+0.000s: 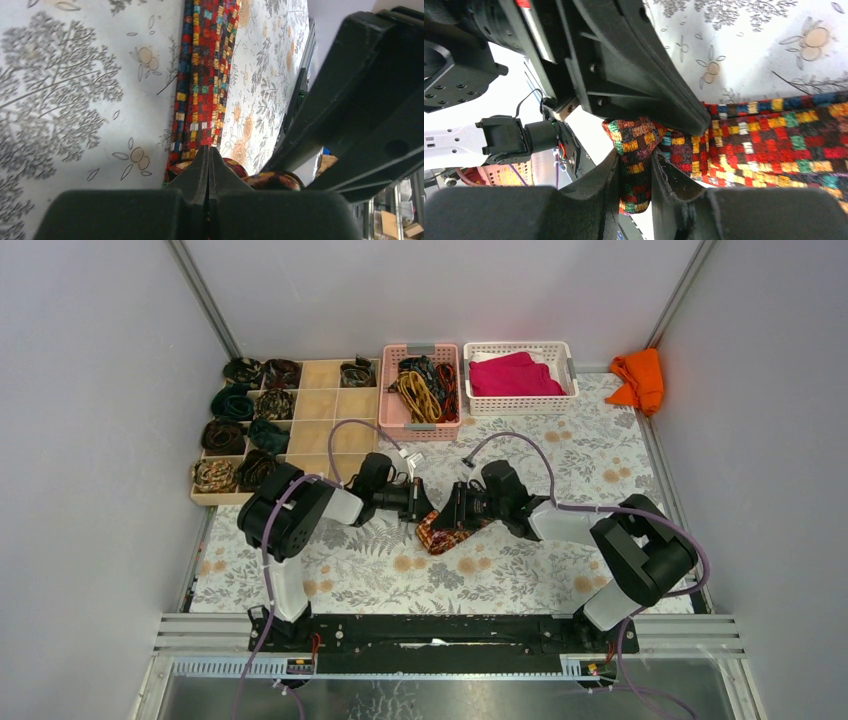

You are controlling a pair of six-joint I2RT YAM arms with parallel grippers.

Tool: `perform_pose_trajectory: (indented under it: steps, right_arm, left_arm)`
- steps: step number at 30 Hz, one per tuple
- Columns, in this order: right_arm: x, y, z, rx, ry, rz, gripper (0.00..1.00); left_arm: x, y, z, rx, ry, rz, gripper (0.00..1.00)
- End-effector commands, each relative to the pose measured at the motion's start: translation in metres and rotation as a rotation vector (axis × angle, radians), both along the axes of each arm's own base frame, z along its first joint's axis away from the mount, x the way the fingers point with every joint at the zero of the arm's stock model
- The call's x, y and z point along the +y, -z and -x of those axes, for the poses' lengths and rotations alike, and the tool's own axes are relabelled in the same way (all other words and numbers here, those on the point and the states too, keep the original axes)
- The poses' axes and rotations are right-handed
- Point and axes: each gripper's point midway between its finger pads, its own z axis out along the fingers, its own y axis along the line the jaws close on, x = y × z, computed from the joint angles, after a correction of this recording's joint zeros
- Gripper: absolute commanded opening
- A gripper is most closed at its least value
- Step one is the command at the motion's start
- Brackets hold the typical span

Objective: Roll the ties
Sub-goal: Roll the tie at the center of the board.

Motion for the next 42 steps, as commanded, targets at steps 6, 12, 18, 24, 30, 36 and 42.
perform_pose_trajectory:
  steps: [6,12,18,24,30,36,42]
  right_arm:
    - [-0.034,0.016,-0.02,-0.067,0.13,0.076,0.19]
    - [-0.045,0.023,-0.031,-0.095,0.15,0.143,0.18]
    - [-0.054,0.028,-0.041,-0.115,0.179,0.23,0.19]
    - [-0.063,0.029,-0.05,-0.14,0.201,0.297,0.34]
    - [-0.067,0.033,-0.056,-0.145,0.202,0.352,0.44]
    - [-0.078,0.038,-0.06,-0.15,0.217,0.427,0.45]
    - [-0.081,0.047,-0.054,-0.132,0.203,0.441,0.44]
  left_arm:
    - [-0.016,0.003,0.017,-0.002,0.132,-0.017,0.0]
    - [-0.019,0.007,0.018,0.007,0.143,-0.023,0.0]
    - [-0.02,0.009,0.015,0.008,0.139,-0.033,0.0]
    - [-0.024,0.007,0.008,0.004,0.136,-0.028,0.0]
    - [-0.027,0.002,0.003,-0.004,0.134,-0.024,0.0]
    - [-0.028,-0.001,0.0,-0.009,0.129,-0.028,0.0]
    - [-0.027,0.001,0.0,-0.008,0.126,-0.035,0.0]
